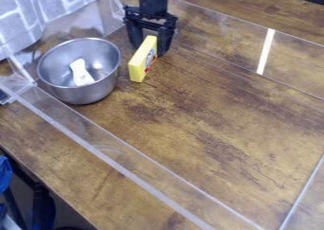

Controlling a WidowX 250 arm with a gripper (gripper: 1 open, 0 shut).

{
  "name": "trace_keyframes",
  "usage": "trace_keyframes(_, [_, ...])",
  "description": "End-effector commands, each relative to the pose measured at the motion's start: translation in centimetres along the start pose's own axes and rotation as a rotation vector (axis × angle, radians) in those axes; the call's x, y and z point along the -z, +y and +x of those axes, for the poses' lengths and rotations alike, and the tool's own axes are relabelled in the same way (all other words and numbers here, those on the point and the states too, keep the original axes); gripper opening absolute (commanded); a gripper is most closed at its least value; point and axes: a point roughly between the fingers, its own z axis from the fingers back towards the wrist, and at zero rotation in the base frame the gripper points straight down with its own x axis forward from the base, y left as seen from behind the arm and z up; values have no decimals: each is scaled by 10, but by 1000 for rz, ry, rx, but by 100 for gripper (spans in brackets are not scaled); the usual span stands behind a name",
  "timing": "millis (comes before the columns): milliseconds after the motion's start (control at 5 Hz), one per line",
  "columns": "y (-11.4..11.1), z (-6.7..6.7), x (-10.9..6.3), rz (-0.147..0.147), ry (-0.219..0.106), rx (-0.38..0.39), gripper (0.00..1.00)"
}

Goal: Move the yellow butter to the left side of the table

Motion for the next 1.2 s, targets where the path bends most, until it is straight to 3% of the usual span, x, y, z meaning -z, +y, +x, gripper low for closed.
trace_keyframes(0, [12,-3,2,-8,4,-8,100])
trace_keyframes(800, [14,4,3,-4,16,-12,100])
trace_keyframes(1000, [14,5,3,-4,20,-14,0])
